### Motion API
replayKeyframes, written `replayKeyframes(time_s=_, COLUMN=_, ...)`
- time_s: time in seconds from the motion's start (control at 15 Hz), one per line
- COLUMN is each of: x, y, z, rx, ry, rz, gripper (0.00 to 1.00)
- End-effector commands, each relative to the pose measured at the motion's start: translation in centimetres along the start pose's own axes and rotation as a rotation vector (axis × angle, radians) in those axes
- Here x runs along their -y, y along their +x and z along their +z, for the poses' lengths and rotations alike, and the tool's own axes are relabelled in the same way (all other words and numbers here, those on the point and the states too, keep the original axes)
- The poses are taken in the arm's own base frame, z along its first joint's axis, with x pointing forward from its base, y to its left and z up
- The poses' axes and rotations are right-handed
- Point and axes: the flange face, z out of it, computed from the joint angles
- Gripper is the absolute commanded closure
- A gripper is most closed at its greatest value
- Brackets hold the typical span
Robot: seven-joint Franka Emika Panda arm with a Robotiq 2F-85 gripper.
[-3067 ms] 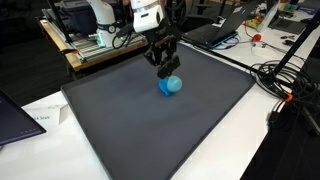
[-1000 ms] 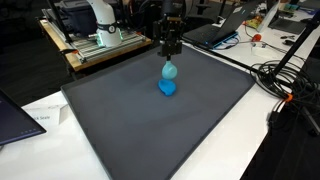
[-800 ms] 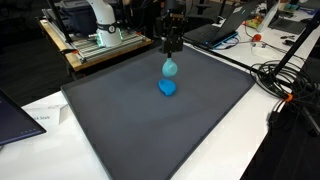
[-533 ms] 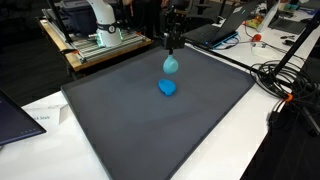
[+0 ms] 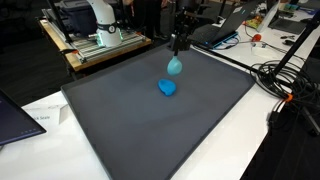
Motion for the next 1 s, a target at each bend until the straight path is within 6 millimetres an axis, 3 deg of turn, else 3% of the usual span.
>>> replayKeyframes(time_s=0.0, x=1.3, y=2.5, z=0.1, rx=0.034, ry=-0.051, rz=-0.038, gripper=0.78)
replayKeyframes(time_s=0.93, x=5.4, y=9.2, z=1.6, rx=0.173, ry=-0.184, rz=-0.090, gripper=0.78)
